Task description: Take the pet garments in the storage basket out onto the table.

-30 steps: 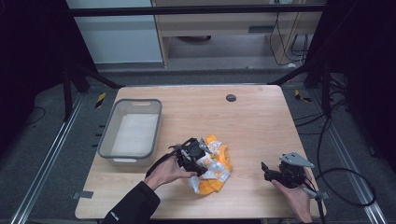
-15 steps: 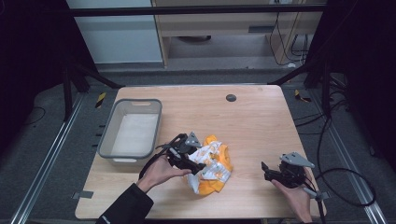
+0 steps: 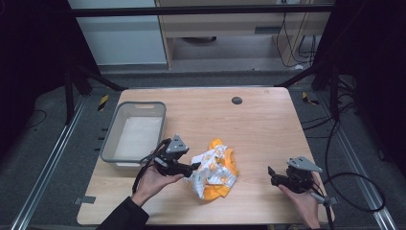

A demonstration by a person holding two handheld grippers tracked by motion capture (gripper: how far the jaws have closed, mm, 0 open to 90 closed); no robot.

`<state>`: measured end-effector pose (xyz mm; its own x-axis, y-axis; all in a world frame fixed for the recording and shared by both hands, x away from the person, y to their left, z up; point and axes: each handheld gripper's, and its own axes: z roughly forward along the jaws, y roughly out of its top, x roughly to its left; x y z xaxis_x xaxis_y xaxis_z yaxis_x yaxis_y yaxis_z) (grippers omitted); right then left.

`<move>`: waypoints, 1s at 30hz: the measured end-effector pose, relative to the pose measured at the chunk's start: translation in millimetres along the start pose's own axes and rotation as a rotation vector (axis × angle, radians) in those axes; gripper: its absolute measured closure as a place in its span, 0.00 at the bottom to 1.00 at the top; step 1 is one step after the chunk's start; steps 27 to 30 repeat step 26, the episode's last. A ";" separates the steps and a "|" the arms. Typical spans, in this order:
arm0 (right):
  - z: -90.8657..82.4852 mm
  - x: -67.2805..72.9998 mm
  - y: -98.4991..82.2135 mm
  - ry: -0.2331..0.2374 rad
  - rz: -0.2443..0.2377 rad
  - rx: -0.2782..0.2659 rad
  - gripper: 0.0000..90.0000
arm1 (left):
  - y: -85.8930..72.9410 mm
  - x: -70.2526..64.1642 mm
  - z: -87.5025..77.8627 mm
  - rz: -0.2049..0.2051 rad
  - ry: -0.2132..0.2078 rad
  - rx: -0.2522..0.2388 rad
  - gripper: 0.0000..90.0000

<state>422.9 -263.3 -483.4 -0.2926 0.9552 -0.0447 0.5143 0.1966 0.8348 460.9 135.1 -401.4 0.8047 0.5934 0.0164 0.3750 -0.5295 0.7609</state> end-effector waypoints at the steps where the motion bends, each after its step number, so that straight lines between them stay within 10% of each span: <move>1: -0.1 0.0 0.0 0.000 0.000 0.000 0.14 | -2.8 0.1 -1.2 -0.007 0.013 -0.012 0.35; 30: -0.8 1.8 -2.4 0.014 -0.010 0.004 0.15 | -68.9 7.6 -26.3 -0.149 0.107 -0.092 0.58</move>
